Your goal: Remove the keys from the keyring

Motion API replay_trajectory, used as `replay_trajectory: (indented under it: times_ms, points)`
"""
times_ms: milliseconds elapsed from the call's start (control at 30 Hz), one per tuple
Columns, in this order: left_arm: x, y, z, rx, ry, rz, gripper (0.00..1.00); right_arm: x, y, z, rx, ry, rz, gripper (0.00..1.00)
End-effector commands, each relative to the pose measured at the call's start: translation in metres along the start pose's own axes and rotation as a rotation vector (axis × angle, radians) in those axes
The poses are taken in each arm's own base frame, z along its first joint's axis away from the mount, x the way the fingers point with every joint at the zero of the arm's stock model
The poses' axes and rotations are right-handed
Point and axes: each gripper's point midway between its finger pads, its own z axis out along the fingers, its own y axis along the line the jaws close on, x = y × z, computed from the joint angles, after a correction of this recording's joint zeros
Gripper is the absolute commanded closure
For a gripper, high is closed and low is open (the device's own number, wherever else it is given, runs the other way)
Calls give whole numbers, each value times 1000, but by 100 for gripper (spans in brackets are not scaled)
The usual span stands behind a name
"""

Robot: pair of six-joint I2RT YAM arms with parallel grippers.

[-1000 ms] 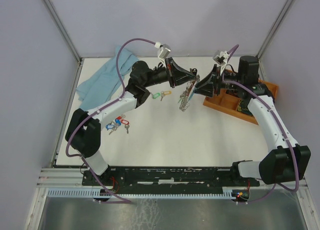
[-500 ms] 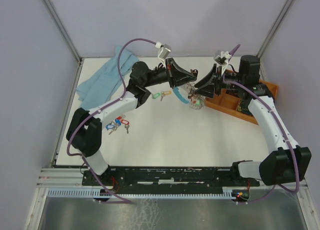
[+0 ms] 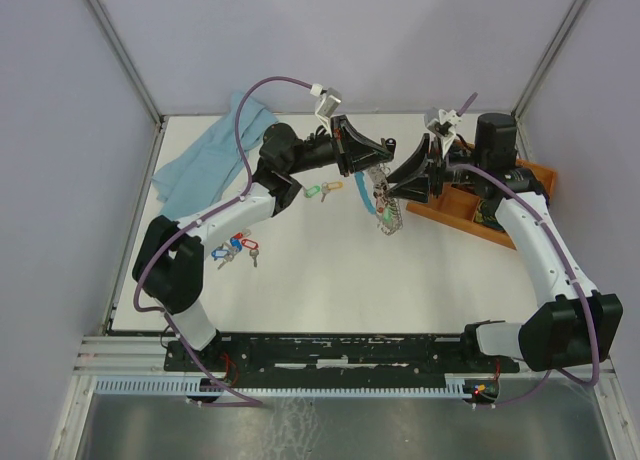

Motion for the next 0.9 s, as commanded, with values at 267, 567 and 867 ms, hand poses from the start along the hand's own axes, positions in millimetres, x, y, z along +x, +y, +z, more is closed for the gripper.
replay_trajectory:
  times_ms: [267, 567, 867]
  points:
    - [-30, -23, 4, 63, -77, 55, 97, -18, 20, -11, -3, 17, -148, 50]
    - [-29, -27, 5, 99, -77, 43, 97, -19, 0, -9, 80, 6, -105, 52]
    - [-28, -27, 6, 105, -75, 35, 97, -22, 0, -9, 86, 2, -102, 52]
